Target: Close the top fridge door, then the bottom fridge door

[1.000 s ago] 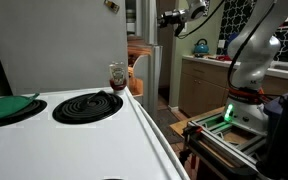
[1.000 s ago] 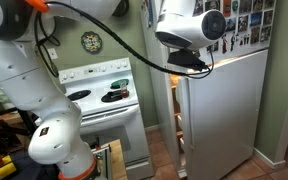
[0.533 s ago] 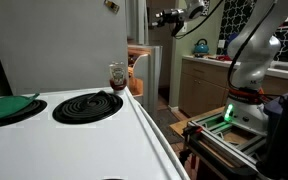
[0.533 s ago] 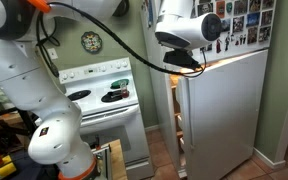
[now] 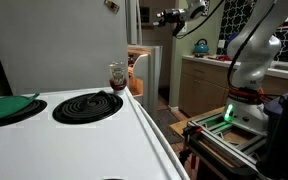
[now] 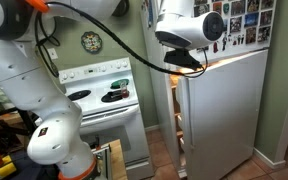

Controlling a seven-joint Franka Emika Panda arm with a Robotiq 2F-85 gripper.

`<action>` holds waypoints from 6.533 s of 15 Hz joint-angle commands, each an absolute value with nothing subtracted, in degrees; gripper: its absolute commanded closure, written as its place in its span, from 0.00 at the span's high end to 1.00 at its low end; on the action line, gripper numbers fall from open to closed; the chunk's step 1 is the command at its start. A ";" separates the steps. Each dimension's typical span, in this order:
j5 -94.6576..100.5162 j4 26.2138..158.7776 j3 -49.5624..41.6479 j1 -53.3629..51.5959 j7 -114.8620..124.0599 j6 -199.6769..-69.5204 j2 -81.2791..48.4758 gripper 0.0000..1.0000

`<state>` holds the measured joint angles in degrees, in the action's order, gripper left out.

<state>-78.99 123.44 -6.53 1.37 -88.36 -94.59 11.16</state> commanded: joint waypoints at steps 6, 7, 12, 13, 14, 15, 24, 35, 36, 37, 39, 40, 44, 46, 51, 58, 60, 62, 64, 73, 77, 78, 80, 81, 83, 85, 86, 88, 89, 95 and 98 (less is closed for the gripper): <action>-75.79 123.83 -5.70 3.61 -87.95 -95.34 12.45 1.00; -74.31 123.82 -5.77 4.12 -87.41 -96.25 12.42 1.00; -63.38 125.01 -5.77 6.63 -81.63 -105.21 11.70 1.00; -61.79 125.25 -5.76 6.70 -80.23 -106.39 11.40 1.00; -60.35 125.54 -5.60 6.58 -79.00 -107.71 11.04 1.00; -59.14 125.81 -5.56 6.35 -77.80 -108.50 10.67 1.00; -58.99 126.85 -5.42 4.87 -77.25 -110.88 6.08 1.00; -63.27 126.62 -5.04 4.54 -75.89 -108.99 4.01 1.00; -63.59 126.64 -5.03 4.50 -75.79 -108.78 3.96 1.00; -63.80 126.67 -4.98 4.45 -75.70 -108.69 3.93 1.00; -64.42 126.67 -4.93 4.36 -75.51 -108.36 3.86 1.00; -64.63 126.67 -4.89 4.30 -75.45 -108.19 3.85 1.00; -65.30 126.82 -4.81 4.19 -74.67 -106.06 3.88 1.00; -67.83 126.79 -4.66 3.87 -74.65 -102.92 3.70 1.00; -72.89 127.58 -4.87 4.31 -74.02 -92.93 2.57 1.00; -73.44 127.56 -4.93 4.64 -73.46 -90.82 2.71 1.00; -73.30 127.59 -4.92 4.66 -73.45 -90.87 2.78 1.00; -73.00 127.64 -4.89 4.65 -73.59 -91.25 2.91 1.00; -72.49 127.60 -4.99 4.80 -73.49 -91.91 3.31 1.00; -71.20 126.59 -6.08 6.06 -74.10 -93.51 3.68 1.00; -70.20 126.59 -6.11 6.08 -74.10 -95.08 3.94 1.00; -70.18 126.59 -6.11 6.08 -74.10 -95.10 3.97 1.00; -70.89 125.41 -5.86 5.50 -77.77 -91.12 0.91 1.00; -70.88 124.80 -5.51 5.08 -80.37 -89.26 -0.67 1.00; -69.15 123.51 -4.47 4.19 -85.60 -86.59 -3.47 1.00; -67.55 122.15 -3.24 3.29 -91.49 -86.55 -6.47 1.00; -66.38 121.21 -2.76 2.89 -94.03 -86.67 -7.90 1.00; -65.56 119.99 -1.88 2.10 -99.58 -88.68 -9.84 1.00; -65.81 119.58 -1.61 1.77 -102.06 -89.91 -10.55 1.00; -70.27 117.53 -0.74 1.24 -114.95 -96.88 -13.50 1.00; -75.92 117.78 -0.15 1.02 -118.69 -98.98 -14.48 1.00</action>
